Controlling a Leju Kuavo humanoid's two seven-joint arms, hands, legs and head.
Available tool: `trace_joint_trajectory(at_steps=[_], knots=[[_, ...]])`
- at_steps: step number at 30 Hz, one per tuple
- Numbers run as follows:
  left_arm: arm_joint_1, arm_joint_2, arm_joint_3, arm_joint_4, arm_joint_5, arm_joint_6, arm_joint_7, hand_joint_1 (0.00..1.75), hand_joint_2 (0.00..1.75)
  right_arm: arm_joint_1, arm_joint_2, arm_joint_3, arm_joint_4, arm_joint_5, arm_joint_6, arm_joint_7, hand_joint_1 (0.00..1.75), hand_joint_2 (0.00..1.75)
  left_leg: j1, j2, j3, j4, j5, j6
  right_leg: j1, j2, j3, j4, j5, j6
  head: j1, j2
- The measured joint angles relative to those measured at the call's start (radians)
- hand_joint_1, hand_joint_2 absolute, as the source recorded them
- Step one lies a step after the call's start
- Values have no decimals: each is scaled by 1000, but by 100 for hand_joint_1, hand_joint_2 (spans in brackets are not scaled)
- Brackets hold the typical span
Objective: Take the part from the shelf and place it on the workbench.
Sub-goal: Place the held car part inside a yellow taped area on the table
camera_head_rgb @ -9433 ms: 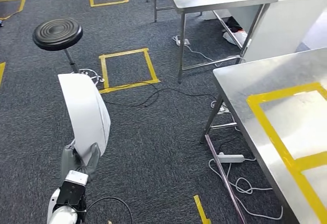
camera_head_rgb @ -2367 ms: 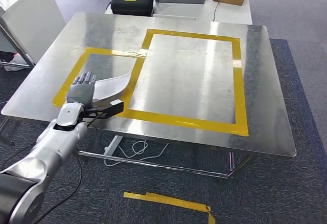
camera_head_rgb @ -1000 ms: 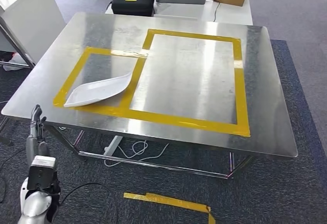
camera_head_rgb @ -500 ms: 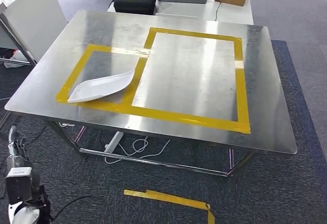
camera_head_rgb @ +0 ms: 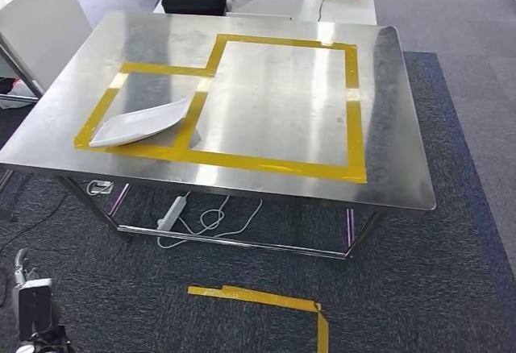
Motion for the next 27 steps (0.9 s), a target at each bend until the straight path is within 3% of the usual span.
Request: trace_joint_trajectory(at_steps=[1,4,5,6,8,9,10,11,12,13,15,16,17,19,20,21,24,25,26,27], knots=[[-4,-1,7,10,-1,0,0,0,0,0,0,0,0,0,0,0,0,0,-5,-2,15,-30,3,3,-2,0,-3,0,7,6,0,0],[-12,-5,23,34,-2,-1,-1,0,0,1,0,0,0,0,0,0,0,0,-10,2,3,-43,25,14,-6,1,-10,-2,20,25,-1,0],[-14,-7,26,39,-2,-1,-1,0,0,3,0,0,1,0,0,1,0,0,-9,5,-5,-46,36,21,-7,0,-19,10,2,30,0,0],[-16,-9,27,44,-2,-1,-1,0,0,3,0,0,1,0,0,1,0,0,-6,7,-18,-50,49,28,-7,-1,-34,42,-36,34,2,0],[-18,-11,31,52,-2,-1,-1,0,0,2,0,0,1,0,0,1,0,0,-6,11,-47,-51,72,34,-10,-4,-71,158,-138,40,4,0],[-18,-11,33,56,-2,-1,-1,0,0,2,0,0,1,0,0,1,0,0,-7,13,-63,-49,83,34,-11,-4,-83,222,-173,43,4,0],[-18,-12,34,60,-3,-1,0,0,0,1,0,0,1,0,0,1,0,0,-8,14,-79,-47,95,34,-11,-4,-84,264,-182,45,4,0],[-18,-12,35,64,-5,-1,1,0,0,2,0,0,1,0,1,1,0,0,-9,16,-95,-45,105,33,-11,-5,-71,278,-168,46,4,0],[-19,-14,37,69,-9,-1,7,0,0,2,0,0,1,0,3,2,0,0,-9,17,-111,-40,114,31,-11,-5,-38,254,-138,46,4,0],[-22,-15,41,75,-15,-2,16,0,0,1,0,0,1,0,5,3,0,0,-9,18,-126,-34,122,28,-11,-7,12,196,-108,44,4,0],[-30,-17,55,103,-37,-2,39,0,0,-3,0,0,2,0,11,8,0,0,-12,18,-150,-21,136,20,-9,-12,126,38,-96,39,4,0],[-37,-17,64,128,-51,0,48,0,0,-4,0,0,2,0,14,12,0,0,-13,19,-156,-18,144,15,-7,-14,159,-18,-105,35,3,0],[-44,-15,73,159,-65,2,53,0,0,-5,0,0,2,0,16,17,0,0,-13,20,-159,-16,153,10,-5,-15,173,-48,-116,30,3,0],[-63,-7,95,251,-88,7,57,0,0,-3,-1,0,2,0,20,29,0,0,-11,18,-163,-16,164,-1,-5,-16,161,-54,-107,16,3,0],[-72,-2,109,307,-98,9,61,0,0,-3,-1,0,3,0,21,35,0,0,-10,15,-168,-6,148,-7,-7,-18,154,-54,-98,6,3,0],[-80,3,122,368,-110,13,66,0,0,-2,-2,0,3,0,23,42,0,0,-8,12,-175,20,114,-13,-9,-19,145,-56,-88,-3,0,0],[-97,24,146,561,-173,26,113,0,0,-1,-3,-1,3,1,25,66,0,0,-1,8,-208,193,-32,-27,-10,-18,114,-54,-59,-14,-6,0],[-102,31,148,629,-202,29,132,0,0,-1,-3,-1,3,1,22,75,0,0,0,7,-210,245,-51,-29,-10,-17,102,-50,-49,-13,-6,0],[-104,36,149,693,-229,32,146,0,0,-1,-3,-1,3,0,19,83,0,0,1,7,-201,269,-47,-30,-9,-17,88,-45,-40,-12,-6,0],[-105,39,148,746,-250,34,153,0,0,0,-3,-2,3,0,17,89,0,0,2,7,-176,256,-24,-29,-10,-16,74,-39,-33,-9,-6,0]])
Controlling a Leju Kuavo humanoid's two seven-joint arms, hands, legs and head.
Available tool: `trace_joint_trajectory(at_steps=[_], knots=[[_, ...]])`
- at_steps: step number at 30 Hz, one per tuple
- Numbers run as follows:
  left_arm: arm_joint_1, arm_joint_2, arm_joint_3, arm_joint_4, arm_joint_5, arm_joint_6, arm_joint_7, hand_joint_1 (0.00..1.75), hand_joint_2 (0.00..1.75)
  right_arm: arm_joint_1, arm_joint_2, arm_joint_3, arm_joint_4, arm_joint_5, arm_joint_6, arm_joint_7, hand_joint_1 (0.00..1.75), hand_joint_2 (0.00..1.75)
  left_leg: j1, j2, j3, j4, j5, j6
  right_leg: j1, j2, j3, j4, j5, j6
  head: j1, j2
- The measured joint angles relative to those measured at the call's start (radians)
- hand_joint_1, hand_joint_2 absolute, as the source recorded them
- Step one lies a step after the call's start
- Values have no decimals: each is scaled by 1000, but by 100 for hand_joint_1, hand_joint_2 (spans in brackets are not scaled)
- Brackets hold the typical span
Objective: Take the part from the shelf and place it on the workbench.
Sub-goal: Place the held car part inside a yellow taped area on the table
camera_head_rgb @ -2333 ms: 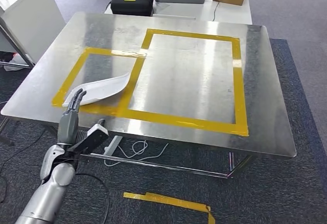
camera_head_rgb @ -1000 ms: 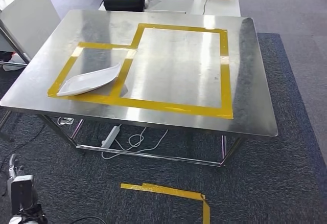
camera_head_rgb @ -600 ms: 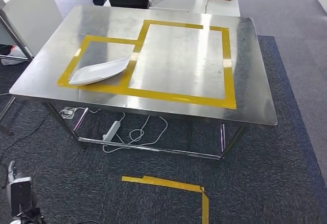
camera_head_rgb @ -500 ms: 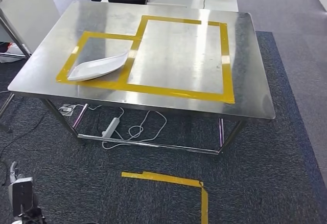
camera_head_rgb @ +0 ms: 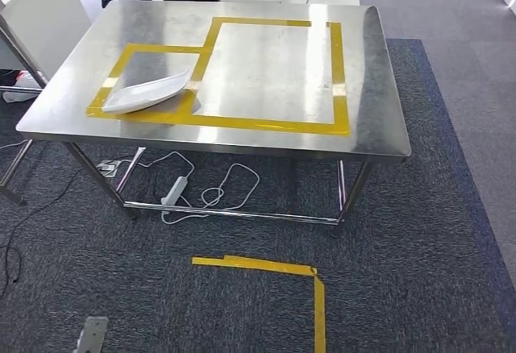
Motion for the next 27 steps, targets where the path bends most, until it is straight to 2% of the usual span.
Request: trace_joint_trajectory(at_steps=[2,3,4,5,8,9,12,15,20,27], knots=[[-3,0,-2,81,-24,-2,2,0,87,0,0,-5,0,0,-5,12,0,87,1,-1,89,-119,47,4,1,2,-29,12,11,7,0,0],[-8,0,-4,111,-30,-6,2,0,131,-1,0,-9,0,0,-11,16,0,131,0,-3,134,-191,53,8,2,1,-41,18,15,11,1,0],[-13,0,-5,139,-36,-11,2,0,175,-3,-1,-14,0,0,-21,20,0,175,0,-5,166,-250,49,10,5,1,-50,24,18,14,1,0],[-18,1,-5,160,-43,-15,5,0,131,-5,-2,-19,1,0,-35,21,0,175,0,-7,182,-284,39,12,7,1,-59,28,22,12,1,0],[-25,7,-7,204,-49,-28,13,0,0,-8,-5,-24,2,0,-77,21,0,44,-4,-7,177,-300,33,20,7,2,-70,31,34,6,3,0],[-26,10,-6,213,-44,-34,14,0,0,-7,-5,-25,3,0,-82,20,0,0,-6,-7,175,-300,35,24,6,2,-70,29,38,9,3,0],[-35,21,-5,227,-43,-57,14,0,0,-6,-6,-35,3,0,-63,18,0,0,-11,-6,172,-299,42,36,1,2,-69,20,51,22,3,0],[-43,31,-5,237,-60,-73,14,0,0,-4,-6,-43,3,0,-40,14,0,0,-15,-6,170,-298,46,40,-4,2,-70,17,57,31,3,0],[-50,38,-6,246,-69,-78,14,0,0,-2,-6,-49,3,0,-31,12,0,0,-18,-5,169,-297,48,43,-6,2,-70,17,60,36,3,0],[-52,43,-6,251,-70,-78,16,0,0,-2,-6,-51,3,0,-30,12,0,0,-18,-5,167,-297,49,42,-6,2,-73,17,61,37,3,0]])
